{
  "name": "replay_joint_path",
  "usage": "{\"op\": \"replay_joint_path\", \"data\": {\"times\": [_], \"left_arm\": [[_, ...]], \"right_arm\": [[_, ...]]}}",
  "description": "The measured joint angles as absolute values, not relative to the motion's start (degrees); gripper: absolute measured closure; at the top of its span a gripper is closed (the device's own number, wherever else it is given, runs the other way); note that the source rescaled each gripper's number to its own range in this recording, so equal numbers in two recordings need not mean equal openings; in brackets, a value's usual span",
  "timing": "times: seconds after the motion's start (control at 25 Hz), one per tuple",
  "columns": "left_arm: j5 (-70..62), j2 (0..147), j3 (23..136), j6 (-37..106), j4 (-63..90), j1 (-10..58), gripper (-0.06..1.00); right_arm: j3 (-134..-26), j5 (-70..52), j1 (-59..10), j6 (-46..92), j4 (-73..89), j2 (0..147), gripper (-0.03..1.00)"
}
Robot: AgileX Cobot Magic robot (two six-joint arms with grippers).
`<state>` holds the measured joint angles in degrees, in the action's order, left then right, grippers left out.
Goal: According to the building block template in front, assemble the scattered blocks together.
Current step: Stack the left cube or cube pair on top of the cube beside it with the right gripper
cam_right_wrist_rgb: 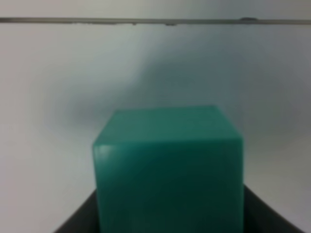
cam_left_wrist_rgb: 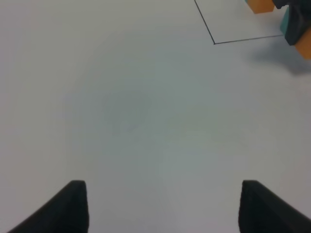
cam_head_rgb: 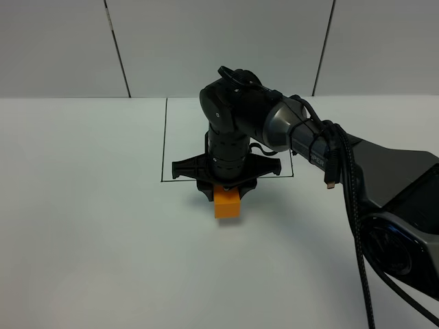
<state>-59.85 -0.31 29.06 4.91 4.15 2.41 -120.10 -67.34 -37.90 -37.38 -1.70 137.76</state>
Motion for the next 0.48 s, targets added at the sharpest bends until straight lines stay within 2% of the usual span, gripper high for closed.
{"op": "replay_joint_path", "data": {"times": [0.48], "left_arm": [[-59.8, -0.3, 29.1, 4.9, 4.1, 2.4, 0.48]], "right_arm": [[-120.1, -65.6, -37.9, -39.2, -1.6, 140.6, 0.97]]}}
